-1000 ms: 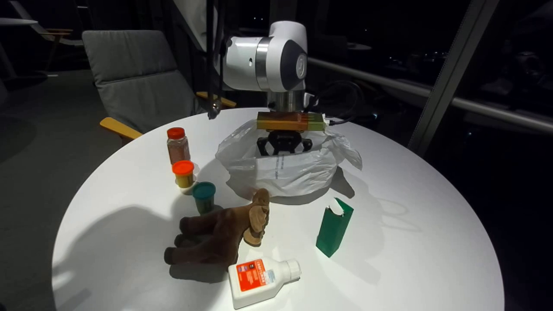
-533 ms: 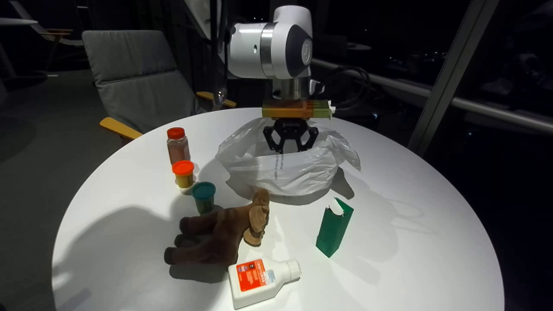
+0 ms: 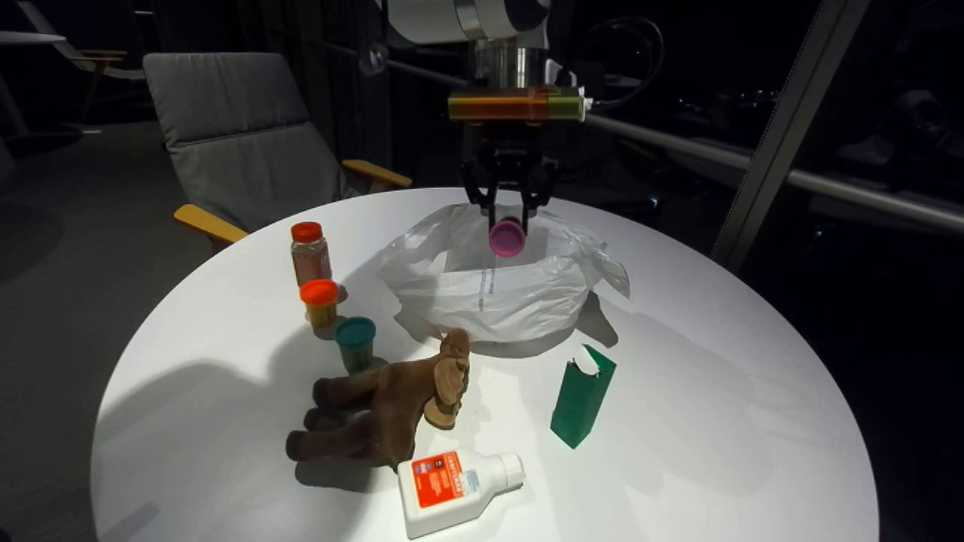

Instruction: Take everything out of the plastic bag

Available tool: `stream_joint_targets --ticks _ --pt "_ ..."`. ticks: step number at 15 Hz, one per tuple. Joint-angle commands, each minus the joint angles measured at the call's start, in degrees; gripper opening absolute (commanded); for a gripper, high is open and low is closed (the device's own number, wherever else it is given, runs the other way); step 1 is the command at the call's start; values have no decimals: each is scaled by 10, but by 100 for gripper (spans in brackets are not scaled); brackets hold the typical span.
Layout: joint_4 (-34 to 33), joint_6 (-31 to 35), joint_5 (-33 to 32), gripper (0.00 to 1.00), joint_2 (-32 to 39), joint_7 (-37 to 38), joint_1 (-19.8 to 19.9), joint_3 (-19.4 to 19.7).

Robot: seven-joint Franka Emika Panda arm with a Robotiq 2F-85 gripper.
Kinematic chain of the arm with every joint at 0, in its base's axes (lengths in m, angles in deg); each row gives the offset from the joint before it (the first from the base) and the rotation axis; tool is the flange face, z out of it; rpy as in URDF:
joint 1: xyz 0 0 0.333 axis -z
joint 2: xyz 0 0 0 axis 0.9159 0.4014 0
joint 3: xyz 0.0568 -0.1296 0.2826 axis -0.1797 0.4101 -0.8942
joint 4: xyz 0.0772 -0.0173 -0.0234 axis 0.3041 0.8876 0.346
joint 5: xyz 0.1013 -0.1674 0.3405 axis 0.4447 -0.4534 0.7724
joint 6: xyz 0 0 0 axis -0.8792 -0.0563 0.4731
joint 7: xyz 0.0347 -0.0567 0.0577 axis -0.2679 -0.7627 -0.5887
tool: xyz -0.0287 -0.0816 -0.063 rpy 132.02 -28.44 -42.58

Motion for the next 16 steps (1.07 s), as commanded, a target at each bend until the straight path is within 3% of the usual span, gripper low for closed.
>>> stream_joint_targets --ticks 1,8,16 --pt "71 -40 1 18 -63 14 -18 0" --pt "211 -88 8 18 -116 0 -43 -39" --pt "359 -115 7 18 -185 6 -64 -51"
